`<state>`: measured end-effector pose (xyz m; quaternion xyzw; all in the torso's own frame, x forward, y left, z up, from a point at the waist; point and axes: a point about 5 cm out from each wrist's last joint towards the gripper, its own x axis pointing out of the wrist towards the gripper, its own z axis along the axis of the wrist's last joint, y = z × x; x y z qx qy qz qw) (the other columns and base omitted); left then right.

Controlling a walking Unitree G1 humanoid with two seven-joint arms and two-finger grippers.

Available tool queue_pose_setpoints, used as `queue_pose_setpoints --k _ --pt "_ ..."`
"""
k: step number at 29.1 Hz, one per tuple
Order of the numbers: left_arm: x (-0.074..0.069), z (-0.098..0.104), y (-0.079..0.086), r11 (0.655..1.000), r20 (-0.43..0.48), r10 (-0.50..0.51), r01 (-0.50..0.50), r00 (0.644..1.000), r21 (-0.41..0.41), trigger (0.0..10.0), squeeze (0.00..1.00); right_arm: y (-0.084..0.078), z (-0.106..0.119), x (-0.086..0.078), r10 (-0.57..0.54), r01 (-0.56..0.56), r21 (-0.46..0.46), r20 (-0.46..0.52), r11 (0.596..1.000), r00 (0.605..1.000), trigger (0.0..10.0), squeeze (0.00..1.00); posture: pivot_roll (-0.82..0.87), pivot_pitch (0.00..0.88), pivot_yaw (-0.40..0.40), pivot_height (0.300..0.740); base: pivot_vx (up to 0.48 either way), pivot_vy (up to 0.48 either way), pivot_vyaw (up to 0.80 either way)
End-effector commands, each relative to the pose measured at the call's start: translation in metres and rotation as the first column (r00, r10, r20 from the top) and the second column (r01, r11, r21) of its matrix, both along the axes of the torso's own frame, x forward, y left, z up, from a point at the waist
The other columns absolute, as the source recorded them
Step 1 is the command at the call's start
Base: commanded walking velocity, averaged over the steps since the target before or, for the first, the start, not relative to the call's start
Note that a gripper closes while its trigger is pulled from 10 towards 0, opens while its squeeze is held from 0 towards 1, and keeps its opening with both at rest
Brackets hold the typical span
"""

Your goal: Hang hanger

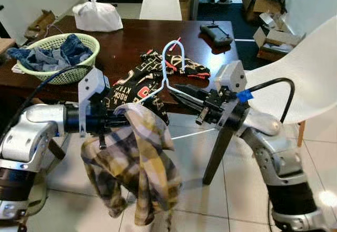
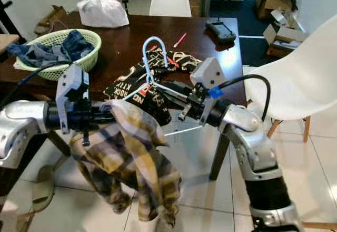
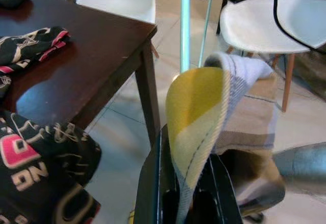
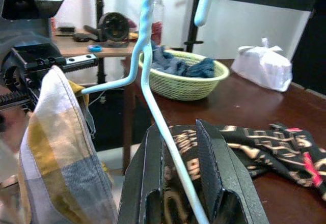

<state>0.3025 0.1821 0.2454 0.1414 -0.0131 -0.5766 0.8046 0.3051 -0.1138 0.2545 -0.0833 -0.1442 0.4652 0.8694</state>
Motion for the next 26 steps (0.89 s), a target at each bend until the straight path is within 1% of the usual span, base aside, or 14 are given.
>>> queue_pose_setpoints --k 1,7,9,14,15,16,17,18,19,21,22,24,25,26 --pt "-0.005 0.025 -0.018 0.990 0.129 -0.121 0.129 0.984 -0.055 10.0 0.00 0.012 -0.007 0.000 0.031 -0.030 0.033 -0.050 0.999 0.998 10.0 0.00 -0.02 0.105 0.060 0.740 0.461 0.000 -0.80" --pt "-0.002 0.032 -0.018 0.991 0.157 -0.107 0.117 0.982 -0.059 10.0 0.00 0.014 -0.006 0.001 0.020 -0.019 0.043 -0.029 0.999 0.999 10.0 0.00 -0.02 0.105 0.060 0.740 0.461 0.000 0.00" --pt "0.001 0.044 -0.016 0.993 0.199 -0.080 0.095 0.977 -0.066 10.0 0.00 0.014 0.000 0.004 0.000 0.000 0.064 -0.005 0.998 1.000 10.0 0.00 -0.02 0.105 0.060 0.740 0.461 0.000 0.00" --pt "0.005 0.055 -0.013 0.995 0.243 -0.053 0.071 0.969 -0.066 10.0 0.00 0.015 0.007 0.007 -0.024 0.022 0.094 0.017 0.995 1.000 10.0 0.00 -0.01 0.106 0.059 0.740 0.461 0.000 0.00" --pt "0.012 0.071 -0.006 0.997 0.299 0.002 0.019 0.954 -0.069 10.0 0.00 0.016 0.017 0.012 -0.061 0.055 0.134 0.037 0.989 0.997 10.0 0.00 -0.01 0.106 0.057 0.740 0.461 0.000 0.00" --pt "0.020 0.093 0.004 0.995 0.371 0.079 -0.053 0.925 -0.081 10.0 0.00 0.017 0.028 0.018 -0.111 0.099 0.172 0.062 0.980 0.992 10.0 0.00 -0.01 0.105 0.055 0.740 0.461 0.000 0.00" --pt "0.026 0.119 0.015 0.985 0.448 0.170 -0.137 0.878 -0.106 10.0 0.00 0.017 0.039 0.024 -0.162 0.142 0.206 0.084 0.968 0.983 10.0 0.00 0.00 0.106 0.052 0.740 0.461 0.000 0.00" --pt "0.031 0.142 0.026 0.966 0.506 0.257 -0.216 0.823 -0.140 10.0 0.00 0.018 0.048 0.028 -0.201 0.174 0.233 0.101 0.957 0.974 10.0 0.00 0.00 0.105 0.050 0.740 0.461 0.000 0.00" --pt "0.031 0.142 0.026 0.966 0.506 0.257 -0.216 0.823 -0.140 10.0 0.00 0.018 0.048 0.028 -0.201 0.174 0.233 0.101 0.957 0.974 10.0 0.00 0.00 0.105 0.050 0.740 0.461 0.000 0.00" --pt "0.034 0.175 0.040 0.925 0.580 0.377 -0.324 0.722 -0.198 10.0 0.00 0.018 0.058 0.032 -0.253 0.215 0.261 0.121 0.941 0.960 10.0 0.00 0.01 0.106 0.047 0.740 0.461 0.000 0.00" --pt "0.034 0.175 0.040 0.925 0.580 0.377 -0.324 0.722 -0.198 10.0 0.00 0.018 0.058 0.032 -0.253 0.215 0.261 0.121 0.941 0.960 10.0 0.00 0.01 0.106 0.047 0.740 0.461 0.000 0.00" --pt "0.033 0.201 0.052 0.877 0.628 0.471 -0.409 0.619 -0.254 10.0 0.00 0.016 0.065 0.037 -0.303 0.260 0.285 0.120 0.923 0.945 10.0 0.00 0.02 0.108 0.043 0.740 0.461 0.000 0.00" --pt "0.033 0.212 0.058 0.841 0.644 0.523 -0.458 0.558 -0.287 10.0 0.00 0.015 0.066 0.041 -0.329 0.285 0.293 0.113 0.913 0.938 10.0 0.00 0.02 0.110 0.043 0.740 0.461 0.000 0.00" --pt "0.033 0.219 0.062 0.818 0.653 0.552 -0.487 0.518 -0.306 10.0 0.00 0.014 0.066 0.043 -0.344 0.300 0.297 0.108 0.906 0.933 10.0 0.00 0.02 0.111 0.043 0.740 0.461 0.000 0.00"
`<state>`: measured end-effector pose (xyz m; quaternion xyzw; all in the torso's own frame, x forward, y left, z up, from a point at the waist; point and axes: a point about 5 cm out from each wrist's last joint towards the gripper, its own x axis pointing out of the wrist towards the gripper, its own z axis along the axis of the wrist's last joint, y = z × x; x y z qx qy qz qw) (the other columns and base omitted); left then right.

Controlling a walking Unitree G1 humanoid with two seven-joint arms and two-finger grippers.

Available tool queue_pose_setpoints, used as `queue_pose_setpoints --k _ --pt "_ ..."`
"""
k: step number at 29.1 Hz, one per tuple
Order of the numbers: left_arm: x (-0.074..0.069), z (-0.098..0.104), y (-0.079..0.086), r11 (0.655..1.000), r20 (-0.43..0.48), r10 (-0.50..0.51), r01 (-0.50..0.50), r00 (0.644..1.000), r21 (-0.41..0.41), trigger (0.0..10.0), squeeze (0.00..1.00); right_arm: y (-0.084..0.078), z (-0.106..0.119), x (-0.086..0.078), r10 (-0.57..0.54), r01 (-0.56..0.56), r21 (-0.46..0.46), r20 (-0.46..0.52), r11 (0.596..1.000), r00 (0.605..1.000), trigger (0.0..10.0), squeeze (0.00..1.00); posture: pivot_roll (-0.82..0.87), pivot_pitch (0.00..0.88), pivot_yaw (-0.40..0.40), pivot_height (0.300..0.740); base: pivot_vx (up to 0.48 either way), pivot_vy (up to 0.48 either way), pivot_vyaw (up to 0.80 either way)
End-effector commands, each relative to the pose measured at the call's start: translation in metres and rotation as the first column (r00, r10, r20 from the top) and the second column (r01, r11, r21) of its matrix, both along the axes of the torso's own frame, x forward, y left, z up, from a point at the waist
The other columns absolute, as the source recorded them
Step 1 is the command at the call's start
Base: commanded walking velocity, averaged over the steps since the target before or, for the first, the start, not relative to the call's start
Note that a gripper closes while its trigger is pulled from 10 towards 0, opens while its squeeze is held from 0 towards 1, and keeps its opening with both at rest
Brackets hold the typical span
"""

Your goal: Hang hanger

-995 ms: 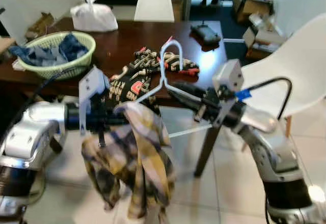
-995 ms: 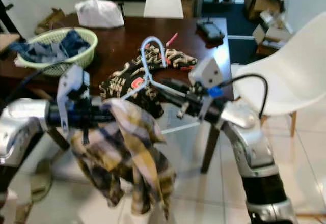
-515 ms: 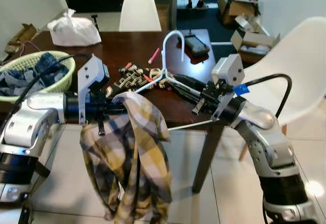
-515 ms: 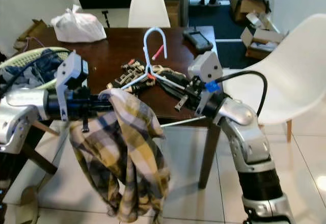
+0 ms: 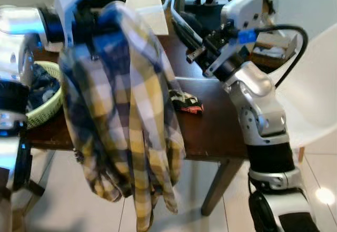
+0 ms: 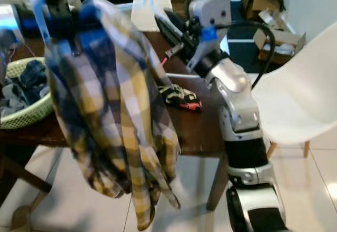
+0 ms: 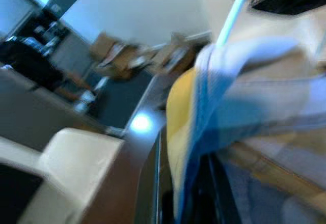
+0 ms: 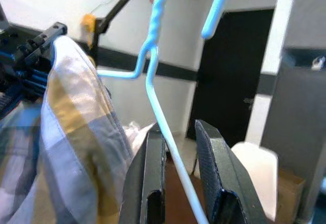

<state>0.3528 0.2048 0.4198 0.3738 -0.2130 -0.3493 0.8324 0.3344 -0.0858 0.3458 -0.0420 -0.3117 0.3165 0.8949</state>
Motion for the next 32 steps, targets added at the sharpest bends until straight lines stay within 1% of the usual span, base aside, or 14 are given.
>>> queue_pose_setpoints --k 1,4,8,9,10,11,13,15,17,20,24,26,29,32 --pt "-0.017 0.044 0.040 0.954 0.182 0.196 -0.144 0.964 -0.264 10.0 0.00 -0.014 -0.025 0.013 -0.069 0.072 0.025 -0.121 0.997 0.990 10.0 0.00 0.02 0.111 0.043 0.740 0.461 0.000 0.00" --pt "-0.014 0.048 0.049 0.926 0.193 0.290 -0.224 0.937 -0.302 10.0 0.00 -0.014 -0.026 0.016 -0.104 0.107 0.018 -0.126 0.994 0.987 10.0 0.00 0.02 0.114 0.041 0.740 0.461 0.000 0.00" --pt "0.005 0.010 0.072 0.848 0.128 0.488 -0.434 0.864 -0.304 10.0 0.00 -0.017 -0.037 0.022 -0.217 0.213 -0.045 -0.140 0.976 0.966 10.0 0.00 0.01 0.127 0.033 0.740 0.459 0.000 0.00" --pt "0.005 0.010 0.072 0.848 0.128 0.488 -0.434 0.864 -0.304 10.0 0.00 -0.017 -0.037 0.022 -0.217 0.213 -0.045 -0.140 0.976 0.966 10.0 0.00 0.01 0.127 0.033 0.740 0.454 0.000 0.00" --pt "0.015 -0.021 0.078 0.826 0.054 0.516 -0.479 0.855 -0.298 10.0 0.00 -0.019 -0.044 0.024 -0.254 0.245 -0.081 -0.150 0.966 0.955 10.0 0.00 0.00 0.131 0.028 0.740 0.450 0.000 0.00" --pt "0.018 -0.036 0.079 0.823 0.022 0.519 -0.492 0.855 -0.284 10.0 0.00 -0.019 -0.048 0.025 -0.272 0.258 -0.110 -0.149 0.960 0.951 10.0 0.00 0.00 0.134 0.025 0.740 0.454 0.000 0.00" --pt "0.018 -0.036 0.079 0.823 0.022 0.519 -0.492 0.855 -0.284 10.0 0.00 -0.019 -0.048 0.025 -0.272 0.258 -0.110 -0.149 0.960 0.951 10.0 0.00 0.00 0.134 0.025 0.740 0.454 0.000 0.00" --pt "0.024 -0.062 0.081 0.807 -0.037 0.535 -0.523 0.844 -0.272 10.0 0.00 -0.020 -0.054 0.025 -0.291 0.269 -0.152 -0.155 0.951 0.944 10.0 0.00 0.00 0.136 0.019 0.740 0.452 0.000 0.00" --pt "0.024 -0.062 0.081 0.807 -0.037 0.535 -0.523 0.844 -0.272 10.0 0.00 -0.020 -0.054 0.025 -0.291 0.269 -0.152 -0.155 0.951 0.944 10.0 0.00 0.00 0.136 0.019 0.740 0.450 0.000 0.00" --pt "0.031 -0.103 0.078 0.794 -0.118 0.544 -0.556 0.830 -0.247 10.0 0.00 -0.019 -0.065 0.027 -0.319 0.280 -0.218 -0.172 0.935 0.932 10.0 0.00 -0.01 0.145 0.013 0.740 0.451 0.000 0.00" --pt "0.036 -0.132 0.069 0.800 -0.190 0.520 -0.552 0.833 -0.233 10.0 0.00 -0.016 -0.073 0.028 -0.335 0.280 -0.277 -0.177 0.919 0.925 10.0 0.00 -0.01 0.146 0.013 0.740 0.416 0.000 0.00" --pt "0.036 -0.132 0.069 0.800 -0.190 0.520 -0.552 0.833 -0.233 10.0 0.00 -0.016 -0.073 0.028 -0.335 0.280 -0.277 -0.177 0.919 0.925 10.0 0.00 -0.01 0.146 0.013 0.740 0.382 0.000 0.00" --pt "0.038 -0.169 0.042 0.865 -0.273 0.416 -0.470 0.868 -0.177 10.0 0.00 -0.015 -0.092 0.027 -0.366 0.265 -0.419 -0.183 0.869 0.912 10.0 0.00 -0.02 0.148 0.011 0.740 0.000 0.000 0.00" --pt "0.037 -0.178 0.035 0.882 -0.300 0.377 -0.438 0.876 -0.173 10.0 0.00 -0.017 -0.097 0.027 -0.379 0.263 -0.445 -0.195 0.856 0.905 10.0 0.00 -0.02 0.148 0.011 0.740 0.000 0.000 0.00"
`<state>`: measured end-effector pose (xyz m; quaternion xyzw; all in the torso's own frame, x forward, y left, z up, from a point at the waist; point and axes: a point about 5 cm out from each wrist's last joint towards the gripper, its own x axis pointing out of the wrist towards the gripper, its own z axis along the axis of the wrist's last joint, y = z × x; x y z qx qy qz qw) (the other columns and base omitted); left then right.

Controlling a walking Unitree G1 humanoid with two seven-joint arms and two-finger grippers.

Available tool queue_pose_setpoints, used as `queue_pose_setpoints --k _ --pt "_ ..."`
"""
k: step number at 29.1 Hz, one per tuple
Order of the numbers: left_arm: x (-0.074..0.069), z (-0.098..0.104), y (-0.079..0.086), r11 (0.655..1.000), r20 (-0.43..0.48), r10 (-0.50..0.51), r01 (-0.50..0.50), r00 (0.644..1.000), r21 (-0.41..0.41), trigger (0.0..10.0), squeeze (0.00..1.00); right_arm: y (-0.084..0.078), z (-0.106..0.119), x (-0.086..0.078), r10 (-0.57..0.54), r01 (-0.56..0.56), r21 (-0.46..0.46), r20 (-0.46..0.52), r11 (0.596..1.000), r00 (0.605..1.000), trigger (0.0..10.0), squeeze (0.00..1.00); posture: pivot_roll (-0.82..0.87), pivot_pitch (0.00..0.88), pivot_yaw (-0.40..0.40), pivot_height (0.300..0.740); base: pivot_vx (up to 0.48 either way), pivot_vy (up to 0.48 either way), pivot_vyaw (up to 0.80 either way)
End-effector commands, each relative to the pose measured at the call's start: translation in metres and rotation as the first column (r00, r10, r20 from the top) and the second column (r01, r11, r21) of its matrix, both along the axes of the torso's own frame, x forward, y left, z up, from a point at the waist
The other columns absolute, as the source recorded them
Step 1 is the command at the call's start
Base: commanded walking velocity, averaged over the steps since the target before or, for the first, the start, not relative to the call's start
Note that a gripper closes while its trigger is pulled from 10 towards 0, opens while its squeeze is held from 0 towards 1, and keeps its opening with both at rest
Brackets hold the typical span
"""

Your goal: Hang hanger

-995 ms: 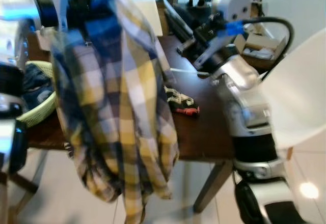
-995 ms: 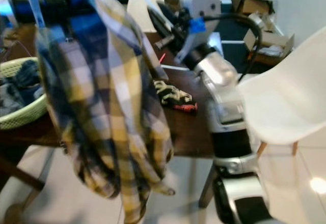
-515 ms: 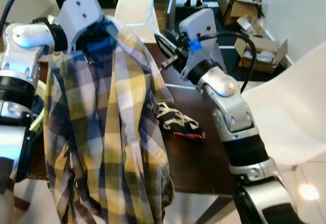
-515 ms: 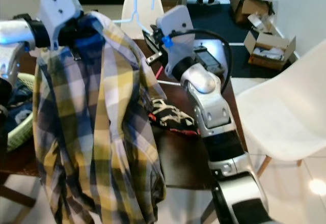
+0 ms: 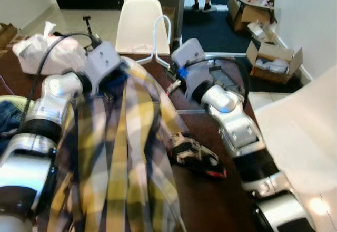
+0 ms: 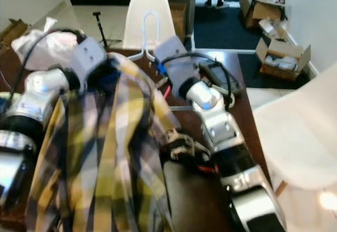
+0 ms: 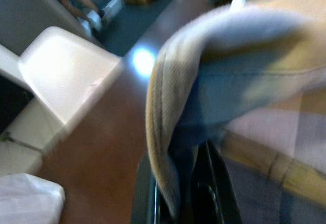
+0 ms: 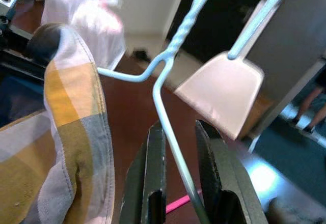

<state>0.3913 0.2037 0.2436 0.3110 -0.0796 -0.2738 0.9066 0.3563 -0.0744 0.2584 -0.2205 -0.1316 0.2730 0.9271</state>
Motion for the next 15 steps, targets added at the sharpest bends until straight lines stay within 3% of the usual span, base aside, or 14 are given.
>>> queue_pose_setpoints --k 1,3,5,8,12,15 --pt "-0.002 -0.009 0.029 0.979 -0.048 0.149 -0.154 0.988 -0.130 10.0 0.00 -0.033 -0.013 0.006 -0.135 0.133 -0.054 -0.047 0.990 0.990 10.0 0.00 -0.02 0.148 0.011 0.740 0.000 0.000 0.00" --pt "-0.006 -0.018 0.014 0.985 -0.077 0.039 -0.052 0.996 -0.166 10.0 0.00 -0.041 -0.019 0.008 -0.173 0.168 -0.068 -0.083 0.983 0.981 10.0 0.00 -0.02 0.146 0.012 0.740 0.000 0.000 0.00" --pt "-0.006 -0.018 0.014 0.985 -0.077 0.039 -0.052 0.996 -0.166 10.0 0.00 -0.041 -0.019 0.008 -0.173 0.168 -0.068 -0.083 0.983 0.981 10.0 0.00 -0.02 0.146 0.012 0.740 0.000 0.000 0.00" --pt "-0.019 -0.033 -0.013 0.974 -0.131 -0.174 0.151 0.976 -0.169 10.0 0.00 -0.051 -0.028 0.009 -0.220 0.210 -0.089 -0.132 0.974 0.967 10.0 0.00 -0.02 0.145 0.014 0.740 0.000 0.000 0.00" --pt "-0.024 -0.038 -0.020 0.967 -0.145 -0.224 0.201 0.964 -0.157 10.0 0.00 -0.053 -0.030 0.009 -0.231 0.219 -0.097 -0.144 0.971 0.962 10.0 0.00 -0.02 0.145 0.014 0.740 0.000 0.000 0.00" --pt "-0.032 -0.051 -0.031 0.961 -0.171 -0.275 0.264 0.946 -0.085 10.0 0.00 -0.060 -0.038 0.008 -0.266 0.247 -0.119 -0.179 0.962 0.947 10.0 0.00 -0.02 0.148 0.016 0.740 0.000 0.000 0.00"
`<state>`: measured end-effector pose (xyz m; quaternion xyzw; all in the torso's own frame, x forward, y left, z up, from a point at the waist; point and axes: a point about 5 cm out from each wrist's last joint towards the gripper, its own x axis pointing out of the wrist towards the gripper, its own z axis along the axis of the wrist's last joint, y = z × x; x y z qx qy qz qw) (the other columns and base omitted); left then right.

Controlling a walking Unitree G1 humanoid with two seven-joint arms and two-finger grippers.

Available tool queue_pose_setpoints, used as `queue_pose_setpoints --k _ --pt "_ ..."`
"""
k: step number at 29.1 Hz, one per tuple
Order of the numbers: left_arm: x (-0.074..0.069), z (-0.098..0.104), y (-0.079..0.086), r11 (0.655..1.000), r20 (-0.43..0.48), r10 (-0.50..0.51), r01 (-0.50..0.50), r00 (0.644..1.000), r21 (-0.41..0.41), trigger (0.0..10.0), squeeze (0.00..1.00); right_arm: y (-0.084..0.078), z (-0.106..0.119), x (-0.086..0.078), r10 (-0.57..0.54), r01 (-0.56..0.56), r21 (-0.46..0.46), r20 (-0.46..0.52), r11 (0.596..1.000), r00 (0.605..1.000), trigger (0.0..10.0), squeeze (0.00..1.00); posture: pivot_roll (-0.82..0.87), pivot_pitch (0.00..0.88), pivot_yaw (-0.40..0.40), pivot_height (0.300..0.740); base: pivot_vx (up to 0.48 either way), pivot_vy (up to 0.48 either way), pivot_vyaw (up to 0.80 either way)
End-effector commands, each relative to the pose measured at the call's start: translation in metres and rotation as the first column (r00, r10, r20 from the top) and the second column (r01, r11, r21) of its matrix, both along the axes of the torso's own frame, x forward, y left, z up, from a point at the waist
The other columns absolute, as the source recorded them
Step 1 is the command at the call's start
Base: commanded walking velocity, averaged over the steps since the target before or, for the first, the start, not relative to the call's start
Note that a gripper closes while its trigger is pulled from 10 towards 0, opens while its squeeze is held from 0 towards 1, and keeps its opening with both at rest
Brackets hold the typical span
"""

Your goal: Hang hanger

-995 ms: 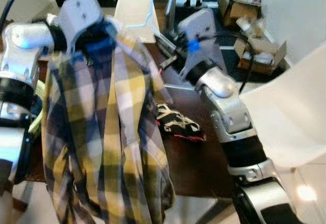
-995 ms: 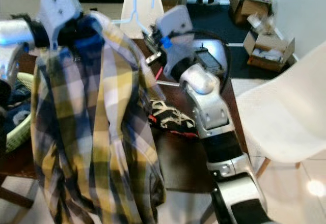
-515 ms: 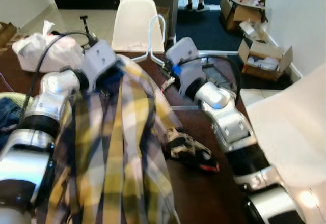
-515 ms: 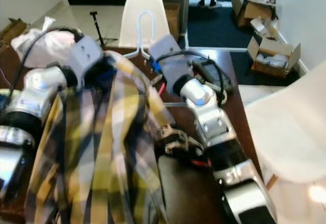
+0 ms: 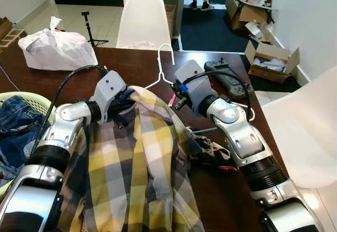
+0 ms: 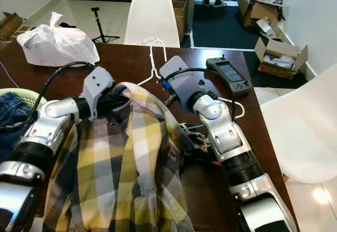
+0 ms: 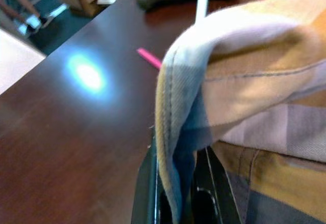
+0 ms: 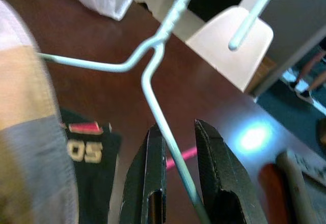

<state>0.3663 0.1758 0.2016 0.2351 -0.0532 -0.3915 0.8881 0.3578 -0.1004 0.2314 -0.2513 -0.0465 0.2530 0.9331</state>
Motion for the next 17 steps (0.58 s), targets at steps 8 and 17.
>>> queue_pose_setpoints --k 8,17 --pt "0.001 -0.019 0.014 0.960 0.093 0.154 -0.171 0.984 0.221 10.0 0.00 -0.042 -0.021 0.004 -0.219 0.216 -0.039 -0.095 0.976 0.971 10.0 0.00 -0.02 0.150 0.014 0.740 0.000 0.000 0.00" --pt "0.003 -0.013 0.025 0.916 0.158 0.266 -0.301 0.951 0.266 10.0 0.00 -0.042 -0.021 0.003 -0.234 0.232 -0.031 -0.098 0.972 0.967 10.0 0.00 -0.02 0.156 0.020 0.740 0.000 0.000 0.00"
